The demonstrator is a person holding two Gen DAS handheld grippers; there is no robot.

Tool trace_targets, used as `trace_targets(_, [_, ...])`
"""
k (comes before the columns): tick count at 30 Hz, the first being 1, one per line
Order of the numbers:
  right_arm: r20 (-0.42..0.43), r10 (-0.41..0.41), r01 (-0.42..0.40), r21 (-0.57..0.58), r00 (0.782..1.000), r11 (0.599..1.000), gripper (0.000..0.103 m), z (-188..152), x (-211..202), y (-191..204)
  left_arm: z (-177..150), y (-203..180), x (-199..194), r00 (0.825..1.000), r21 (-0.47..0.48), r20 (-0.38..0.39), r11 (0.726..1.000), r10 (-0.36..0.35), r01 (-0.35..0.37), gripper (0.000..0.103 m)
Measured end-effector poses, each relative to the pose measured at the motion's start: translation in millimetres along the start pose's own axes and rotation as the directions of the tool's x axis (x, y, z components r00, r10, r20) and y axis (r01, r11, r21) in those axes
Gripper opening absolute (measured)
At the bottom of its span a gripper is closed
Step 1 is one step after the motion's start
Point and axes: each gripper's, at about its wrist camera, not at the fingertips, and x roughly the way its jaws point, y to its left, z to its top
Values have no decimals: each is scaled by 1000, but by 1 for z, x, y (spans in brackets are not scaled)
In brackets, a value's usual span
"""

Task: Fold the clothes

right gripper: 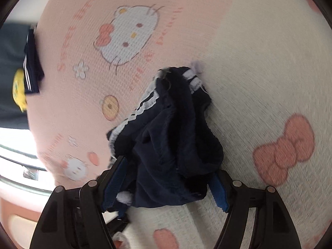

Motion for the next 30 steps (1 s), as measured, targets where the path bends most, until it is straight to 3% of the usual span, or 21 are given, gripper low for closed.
trace_targets(1, [5, -29, 29, -45, 1000, 999, 70, -1, 1, 5, 0, -4, 2, 1000, 35, 4, 999, 24, -24, 82])
trace_targets(3, [31, -145, 148, -147, 989, 978, 48, -4, 5, 16, -1, -11, 5, 997, 96, 9, 993, 74, -74, 77])
trace_targets(4, [51, -209, 215, -197, 977, 956, 32, -6, 6, 22, -1, -14, 7, 995, 130, 11, 986, 100, -101, 72])
trace_targets(5, [68, -252, 261, -235, 965, 936, 27, -6, 8, 26, -2, -18, 8, 990, 163, 19, 976, 140, -141, 67])
trace_targets(7, [74, -273, 282, -270, 959, 920, 27, -5, 11, 29, -3, -24, 12, 974, 228, 39, 947, 221, -224, 47])
trace_targets(11, [48, -274, 277, -263, 960, 924, 20, 2, 10, 24, -2, -32, 18, 946, 306, 64, 896, 317, -321, 29])
trace_targets(13, [32, -268, 267, -258, 963, 928, 18, 1, 8, 24, -2, -33, 17, 941, 328, 57, 884, 334, -333, 18])
trace_targets(15, [17, -259, 255, -253, 966, 933, 17, -1, 5, 22, 0, -35, 17, 939, 333, 48, 880, 342, -338, 14])
trace_targets(23, [-43, -281, 267, -210, 959, 941, 16, 0, -15, 19, -13, -61, 8, 927, 429, 27, 833, 374, -348, 12])
trace_targets(30, [-133, -257, 234, -164, 957, 958, 16, -7, -43, 10, -28, -59, -2, 934, 424, -57, 856, 352, -297, 12])
